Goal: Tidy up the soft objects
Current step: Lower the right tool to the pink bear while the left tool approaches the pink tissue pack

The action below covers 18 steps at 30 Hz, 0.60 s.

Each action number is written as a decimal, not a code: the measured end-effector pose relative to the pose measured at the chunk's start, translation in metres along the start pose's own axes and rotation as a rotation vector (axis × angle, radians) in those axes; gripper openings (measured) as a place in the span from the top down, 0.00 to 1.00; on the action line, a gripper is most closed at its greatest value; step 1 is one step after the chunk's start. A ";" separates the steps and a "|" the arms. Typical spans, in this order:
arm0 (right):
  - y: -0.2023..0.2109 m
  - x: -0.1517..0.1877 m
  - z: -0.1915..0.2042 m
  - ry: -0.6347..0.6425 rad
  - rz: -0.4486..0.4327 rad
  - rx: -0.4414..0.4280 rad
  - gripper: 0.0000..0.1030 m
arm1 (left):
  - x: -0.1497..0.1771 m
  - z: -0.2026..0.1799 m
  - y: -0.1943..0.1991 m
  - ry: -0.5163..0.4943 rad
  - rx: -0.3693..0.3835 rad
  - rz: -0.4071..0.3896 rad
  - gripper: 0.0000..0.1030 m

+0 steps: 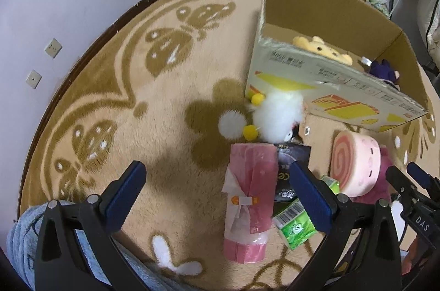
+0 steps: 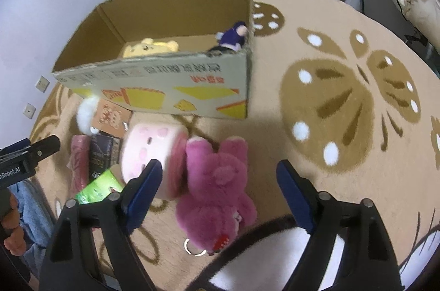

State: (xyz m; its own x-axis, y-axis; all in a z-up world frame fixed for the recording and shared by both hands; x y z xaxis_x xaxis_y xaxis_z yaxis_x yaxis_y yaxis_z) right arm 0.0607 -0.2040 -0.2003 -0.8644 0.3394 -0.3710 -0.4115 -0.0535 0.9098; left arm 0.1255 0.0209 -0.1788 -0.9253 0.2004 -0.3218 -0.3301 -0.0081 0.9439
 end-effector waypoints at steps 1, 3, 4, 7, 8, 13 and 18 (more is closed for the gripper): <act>-0.002 0.001 -0.002 -0.007 0.013 0.005 0.20 | 0.001 0.000 -0.002 0.002 0.002 0.009 0.00; -0.006 0.002 -0.006 -0.024 0.032 0.009 0.22 | 0.002 -0.001 -0.007 0.005 0.007 0.023 0.00; -0.008 0.003 -0.008 -0.032 0.043 0.011 0.23 | 0.003 -0.002 -0.009 0.003 0.009 0.031 0.00; -0.012 0.005 -0.010 -0.038 0.061 0.011 0.25 | 0.006 -0.004 -0.015 -0.008 0.008 0.048 0.00; -0.014 0.005 -0.010 -0.038 0.067 0.010 0.25 | 0.006 -0.005 -0.016 -0.011 0.009 0.052 0.00; -0.023 0.008 -0.011 -0.034 0.089 0.014 0.27 | 0.010 -0.012 -0.025 -0.030 0.037 0.085 0.01; -0.027 0.009 -0.011 -0.020 0.095 0.026 0.34 | 0.014 -0.019 -0.031 -0.058 0.044 0.103 0.13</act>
Point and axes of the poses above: each gripper's, at about its wrist camera, not at the fingertips, and y roughly against the way its jaws point, z to its left, x to its underside, the point moved 7 cm from there along -y, roughly the way its jaws point, and after that the axes turned 5 degrees about -y, right-handed, at the moved point
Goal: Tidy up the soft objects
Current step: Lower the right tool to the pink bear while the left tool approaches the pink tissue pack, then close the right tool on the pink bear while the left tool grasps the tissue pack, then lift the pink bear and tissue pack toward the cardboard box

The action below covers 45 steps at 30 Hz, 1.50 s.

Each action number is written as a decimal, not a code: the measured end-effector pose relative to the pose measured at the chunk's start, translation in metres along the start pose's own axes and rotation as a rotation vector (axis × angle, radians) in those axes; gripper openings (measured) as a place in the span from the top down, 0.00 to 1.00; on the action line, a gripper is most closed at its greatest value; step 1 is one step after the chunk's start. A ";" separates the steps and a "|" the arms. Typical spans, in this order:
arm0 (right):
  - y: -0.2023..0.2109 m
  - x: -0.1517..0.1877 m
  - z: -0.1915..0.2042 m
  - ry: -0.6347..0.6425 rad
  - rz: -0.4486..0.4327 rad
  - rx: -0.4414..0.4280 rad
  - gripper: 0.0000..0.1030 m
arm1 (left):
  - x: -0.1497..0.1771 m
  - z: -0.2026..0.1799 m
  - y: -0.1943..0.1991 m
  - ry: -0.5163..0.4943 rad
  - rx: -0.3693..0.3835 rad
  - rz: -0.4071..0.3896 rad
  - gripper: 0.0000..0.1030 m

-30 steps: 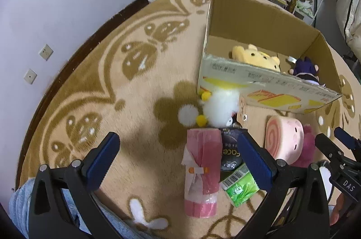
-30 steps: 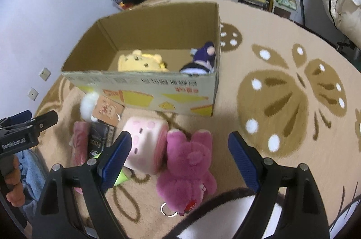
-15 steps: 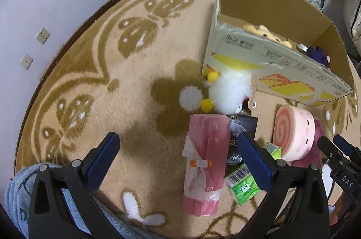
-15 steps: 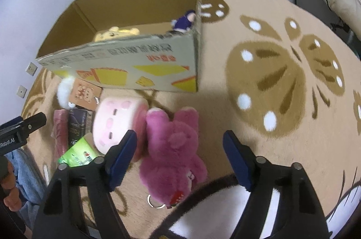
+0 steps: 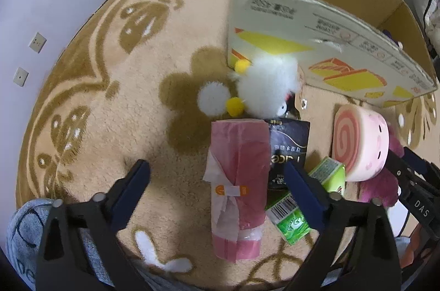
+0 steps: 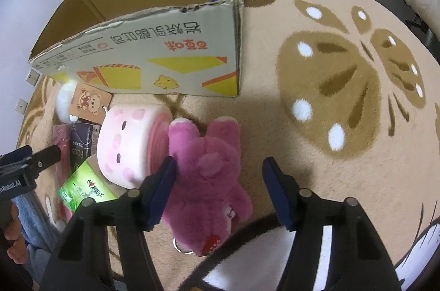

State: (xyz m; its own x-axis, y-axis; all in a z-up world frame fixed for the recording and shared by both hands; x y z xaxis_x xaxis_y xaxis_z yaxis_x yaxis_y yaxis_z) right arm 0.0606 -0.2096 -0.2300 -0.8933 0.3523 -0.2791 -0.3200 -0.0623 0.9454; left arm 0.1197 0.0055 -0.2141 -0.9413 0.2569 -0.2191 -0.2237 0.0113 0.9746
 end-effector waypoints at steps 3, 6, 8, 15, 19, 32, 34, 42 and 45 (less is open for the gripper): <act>-0.004 0.001 0.003 0.003 0.012 -0.007 0.34 | 0.000 -0.001 -0.005 -0.007 0.000 0.007 0.15; -0.013 0.002 0.008 0.005 0.026 -0.003 0.34 | 0.000 -0.003 -0.012 -0.015 0.015 0.017 0.23; -0.017 0.003 0.009 0.003 0.037 -0.005 0.34 | 0.000 -0.005 -0.017 -0.023 0.021 0.024 0.25; -0.030 0.005 0.012 -0.007 0.056 -0.011 0.34 | -0.005 -0.010 -0.021 -0.023 0.069 -0.005 0.35; -0.042 0.007 0.011 -0.002 0.081 -0.008 0.34 | -0.006 -0.019 -0.017 -0.042 0.106 -0.024 0.56; -0.053 -0.001 0.019 -0.009 0.073 -0.027 0.47 | -0.003 -0.025 -0.010 -0.068 0.077 -0.049 0.58; -0.055 -0.003 0.020 0.002 0.076 -0.025 0.50 | -0.004 -0.022 -0.010 -0.066 0.072 -0.053 0.58; -0.056 -0.006 0.024 0.012 0.060 -0.013 0.52 | -0.006 -0.010 -0.006 -0.041 0.054 -0.072 0.59; -0.046 -0.003 0.016 0.002 0.040 -0.010 0.53 | -0.007 -0.004 -0.002 -0.026 0.003 -0.092 0.59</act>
Point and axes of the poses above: each gripper's, at about its wrist camera, not at the fingertips, and y roughly against the way its jaws point, z to its left, x to its underside, the point moved 7 cm from there along -y, roughly the way its jaws point, and after that the axes turned 5 degrees about -y, right-handed, at the moved point
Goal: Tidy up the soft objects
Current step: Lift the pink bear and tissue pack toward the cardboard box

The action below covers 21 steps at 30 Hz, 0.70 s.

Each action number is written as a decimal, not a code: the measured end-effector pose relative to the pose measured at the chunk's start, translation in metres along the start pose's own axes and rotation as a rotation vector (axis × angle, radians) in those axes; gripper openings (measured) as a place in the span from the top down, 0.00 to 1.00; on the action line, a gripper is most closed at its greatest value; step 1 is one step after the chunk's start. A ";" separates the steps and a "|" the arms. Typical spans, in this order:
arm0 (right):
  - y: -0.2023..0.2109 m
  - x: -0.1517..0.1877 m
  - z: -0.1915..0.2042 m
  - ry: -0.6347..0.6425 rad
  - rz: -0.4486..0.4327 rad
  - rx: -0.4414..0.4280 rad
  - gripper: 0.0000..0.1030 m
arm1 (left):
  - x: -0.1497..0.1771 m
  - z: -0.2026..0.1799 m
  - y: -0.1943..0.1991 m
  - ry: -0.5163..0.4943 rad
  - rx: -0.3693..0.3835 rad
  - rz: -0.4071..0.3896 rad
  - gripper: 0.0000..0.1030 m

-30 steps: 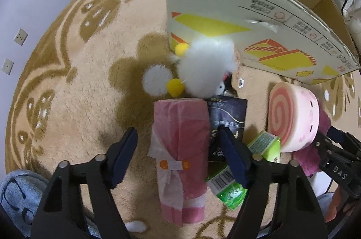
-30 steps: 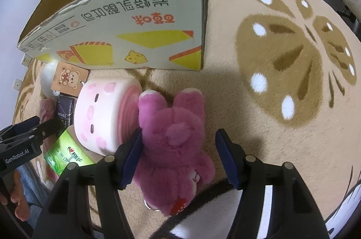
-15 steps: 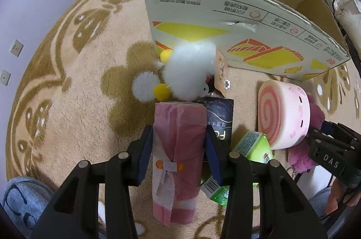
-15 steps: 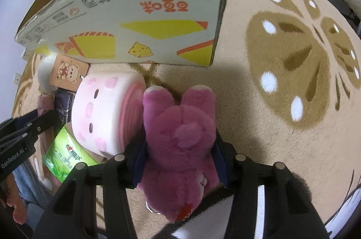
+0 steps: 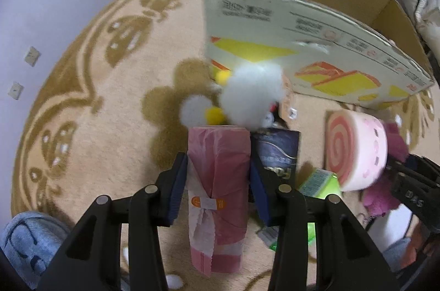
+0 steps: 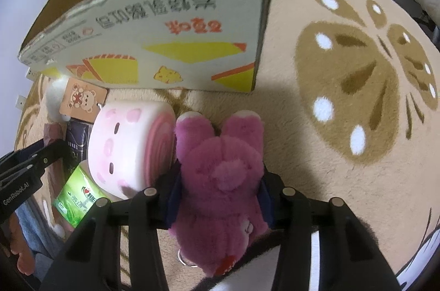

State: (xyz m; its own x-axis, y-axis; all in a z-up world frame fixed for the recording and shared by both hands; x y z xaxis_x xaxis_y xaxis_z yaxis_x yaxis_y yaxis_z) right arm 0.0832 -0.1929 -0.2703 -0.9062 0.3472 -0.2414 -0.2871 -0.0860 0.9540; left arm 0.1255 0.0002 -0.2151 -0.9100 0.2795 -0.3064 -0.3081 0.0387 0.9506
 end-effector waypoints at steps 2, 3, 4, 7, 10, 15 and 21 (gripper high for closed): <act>0.004 -0.001 -0.001 -0.009 -0.016 -0.007 0.53 | -0.001 0.007 0.002 0.014 -0.019 -0.008 0.59; 0.007 -0.001 -0.001 -0.012 -0.021 -0.011 0.53 | -0.001 0.010 0.004 0.024 -0.021 -0.012 0.59; 0.009 -0.001 -0.002 -0.013 -0.027 -0.014 0.53 | -0.001 0.013 0.005 0.037 -0.021 -0.018 0.59; 0.017 -0.003 -0.001 -0.004 -0.050 -0.006 0.53 | -0.002 0.016 0.010 0.056 -0.027 -0.037 0.60; 0.024 -0.003 0.002 0.004 -0.068 -0.008 0.53 | -0.004 0.016 0.019 0.049 -0.046 -0.072 0.61; 0.044 -0.004 0.007 0.009 -0.101 -0.015 0.53 | -0.012 0.010 0.037 0.041 -0.039 -0.118 0.83; 0.068 -0.007 0.002 -0.002 -0.144 -0.028 0.53 | -0.014 0.009 0.038 0.051 -0.007 -0.123 0.85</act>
Point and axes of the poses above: each gripper's, at about its wrist camera, not at the fingertips, and y roughly against the way its jaws point, z to its left, x to its underside, the point moved 7 cm from there along -y, roughly the way its jaws point, and after that the axes turned 5 degrees about -y, right-handed, at the moved point
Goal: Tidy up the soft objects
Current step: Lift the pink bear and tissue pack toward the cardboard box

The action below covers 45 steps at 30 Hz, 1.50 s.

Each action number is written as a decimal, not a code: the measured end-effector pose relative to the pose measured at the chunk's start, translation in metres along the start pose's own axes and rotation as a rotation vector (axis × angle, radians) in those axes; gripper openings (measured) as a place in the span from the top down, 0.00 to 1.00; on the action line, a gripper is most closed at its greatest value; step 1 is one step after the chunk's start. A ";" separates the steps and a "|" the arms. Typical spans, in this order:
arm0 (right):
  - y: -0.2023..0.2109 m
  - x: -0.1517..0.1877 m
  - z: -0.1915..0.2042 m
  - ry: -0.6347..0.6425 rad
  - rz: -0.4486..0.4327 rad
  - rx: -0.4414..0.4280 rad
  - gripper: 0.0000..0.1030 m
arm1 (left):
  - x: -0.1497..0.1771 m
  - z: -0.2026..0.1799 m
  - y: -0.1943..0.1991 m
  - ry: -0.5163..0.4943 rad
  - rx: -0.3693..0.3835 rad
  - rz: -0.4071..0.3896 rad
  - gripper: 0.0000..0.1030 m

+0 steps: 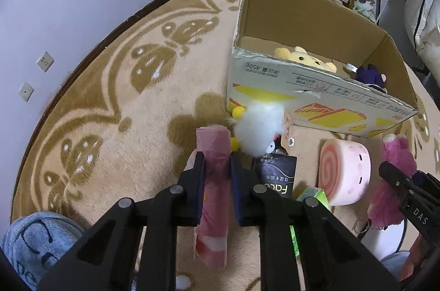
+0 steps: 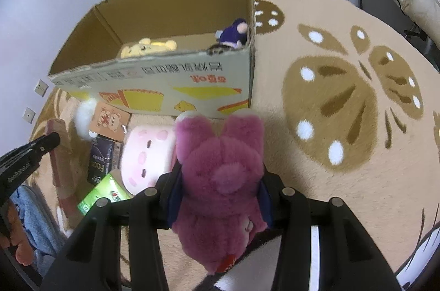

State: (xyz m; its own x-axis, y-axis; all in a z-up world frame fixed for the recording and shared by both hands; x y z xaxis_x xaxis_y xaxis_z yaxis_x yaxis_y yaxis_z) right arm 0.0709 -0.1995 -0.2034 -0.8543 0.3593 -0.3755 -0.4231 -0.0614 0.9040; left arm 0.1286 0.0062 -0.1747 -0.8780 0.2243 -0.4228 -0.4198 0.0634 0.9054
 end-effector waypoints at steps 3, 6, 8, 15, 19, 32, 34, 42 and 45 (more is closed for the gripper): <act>0.009 0.009 -0.001 0.000 -0.010 -0.004 0.53 | -0.002 0.001 0.002 0.005 -0.004 -0.012 0.85; 0.006 0.010 -0.001 0.003 -0.011 0.000 0.53 | -0.005 0.001 0.006 0.002 -0.003 -0.034 0.85; 0.009 0.006 -0.002 -0.003 -0.013 -0.001 0.53 | -0.007 0.000 0.007 -0.003 0.002 -0.043 0.85; 0.017 0.002 0.001 -0.008 -0.038 -0.028 0.53 | -0.012 0.001 0.018 -0.013 -0.014 -0.080 0.85; 0.025 -0.001 0.003 -0.006 -0.064 -0.045 0.53 | -0.015 0.001 0.023 -0.027 -0.029 -0.098 0.85; 0.057 -0.013 0.017 0.017 -0.176 -0.088 0.53 | -0.023 -0.002 0.049 -0.032 -0.008 -0.172 0.86; 0.062 -0.015 0.020 0.023 -0.194 -0.093 0.53 | -0.025 -0.003 0.058 -0.042 -0.010 -0.201 0.86; 0.083 -0.021 0.030 0.047 -0.259 -0.120 0.53 | -0.035 -0.016 0.093 -0.100 -0.011 -0.306 0.86; 0.088 -0.024 0.033 0.061 -0.275 -0.124 0.53 | -0.041 -0.016 0.104 -0.089 0.004 -0.343 0.86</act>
State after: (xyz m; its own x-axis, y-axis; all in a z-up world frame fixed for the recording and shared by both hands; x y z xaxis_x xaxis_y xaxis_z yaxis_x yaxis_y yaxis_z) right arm 0.0646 -0.1827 -0.1081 -0.7175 0.3220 -0.6176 -0.6714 -0.0837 0.7363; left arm 0.1176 -0.0118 -0.0634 -0.6626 0.2736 -0.6973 -0.6856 0.1534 0.7117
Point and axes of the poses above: each gripper's, at about its wrist camera, not at the fingertips, and y roughly against the way its jaws point, z to its left, x to its underside, the point moved 7 cm from there along -y, roughly the way its jaws point, and after that the axes turned 5 degrees about -y, right-handed, at the moved point
